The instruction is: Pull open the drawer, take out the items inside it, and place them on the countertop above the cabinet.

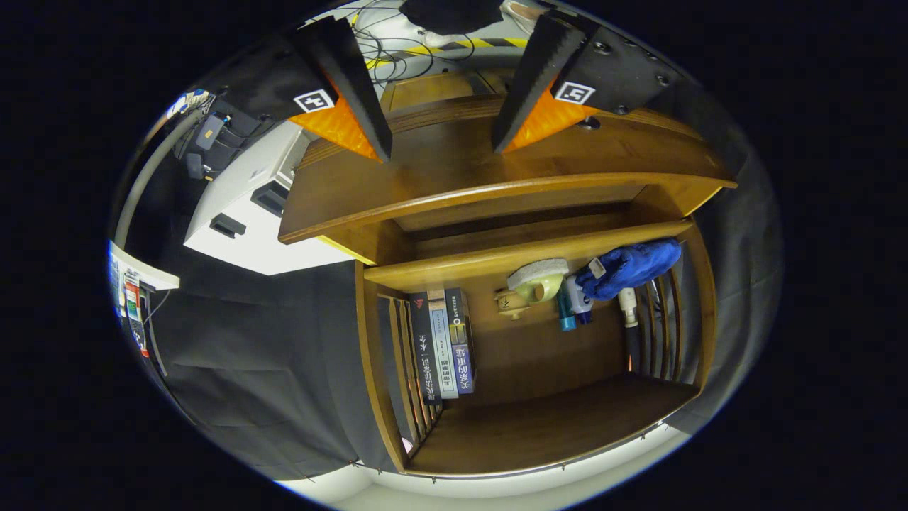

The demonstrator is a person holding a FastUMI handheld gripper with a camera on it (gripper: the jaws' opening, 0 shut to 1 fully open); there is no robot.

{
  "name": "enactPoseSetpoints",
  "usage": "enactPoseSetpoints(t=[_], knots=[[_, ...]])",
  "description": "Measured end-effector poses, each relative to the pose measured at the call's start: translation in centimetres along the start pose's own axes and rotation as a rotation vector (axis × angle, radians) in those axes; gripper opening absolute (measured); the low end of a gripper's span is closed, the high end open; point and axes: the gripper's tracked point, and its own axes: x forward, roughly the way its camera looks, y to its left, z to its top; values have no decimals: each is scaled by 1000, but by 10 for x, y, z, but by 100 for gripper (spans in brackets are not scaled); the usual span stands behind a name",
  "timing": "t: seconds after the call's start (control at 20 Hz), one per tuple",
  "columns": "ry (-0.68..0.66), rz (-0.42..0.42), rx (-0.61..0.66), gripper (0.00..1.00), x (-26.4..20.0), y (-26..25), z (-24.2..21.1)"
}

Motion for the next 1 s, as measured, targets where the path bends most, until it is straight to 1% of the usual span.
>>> enactPoseSetpoints(t=[0.35, 0.85, 1.0], knots=[[-2, 0, -1, 97, 36, 7, 14], [13, -17, 36, 97, 86, 17, 29], [10, -28, 19, 97, 99, 19, 34]])
